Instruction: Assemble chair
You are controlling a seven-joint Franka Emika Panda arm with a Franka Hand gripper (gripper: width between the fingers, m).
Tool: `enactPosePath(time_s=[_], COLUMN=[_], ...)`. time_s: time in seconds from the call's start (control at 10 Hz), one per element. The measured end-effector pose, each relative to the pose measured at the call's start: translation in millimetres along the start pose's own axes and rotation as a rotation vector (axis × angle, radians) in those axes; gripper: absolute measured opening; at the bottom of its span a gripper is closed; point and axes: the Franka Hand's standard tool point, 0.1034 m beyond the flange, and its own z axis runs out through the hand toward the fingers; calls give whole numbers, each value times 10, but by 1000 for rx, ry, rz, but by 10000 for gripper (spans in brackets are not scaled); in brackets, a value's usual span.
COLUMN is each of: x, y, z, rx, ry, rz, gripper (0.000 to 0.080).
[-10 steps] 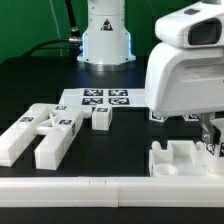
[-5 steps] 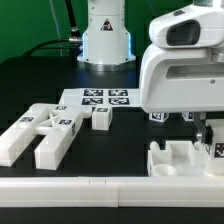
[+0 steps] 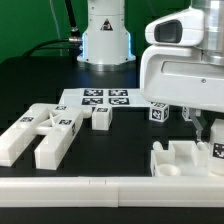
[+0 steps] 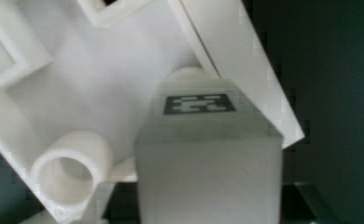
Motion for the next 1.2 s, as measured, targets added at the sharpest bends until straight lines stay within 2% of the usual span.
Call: enactPosePath(time_s=[0.3, 0.4, 0.5, 0.9, 1.2], x=[2, 4, 2, -30, -35], y=[19, 29, 51, 73, 78], z=[3, 0, 2, 11, 10], rx=[-5, -3, 14, 14, 11], ry=[-2, -3, -8, -19, -20], rz=[210, 290, 384, 856, 969], gripper=[289, 289, 289, 289, 298])
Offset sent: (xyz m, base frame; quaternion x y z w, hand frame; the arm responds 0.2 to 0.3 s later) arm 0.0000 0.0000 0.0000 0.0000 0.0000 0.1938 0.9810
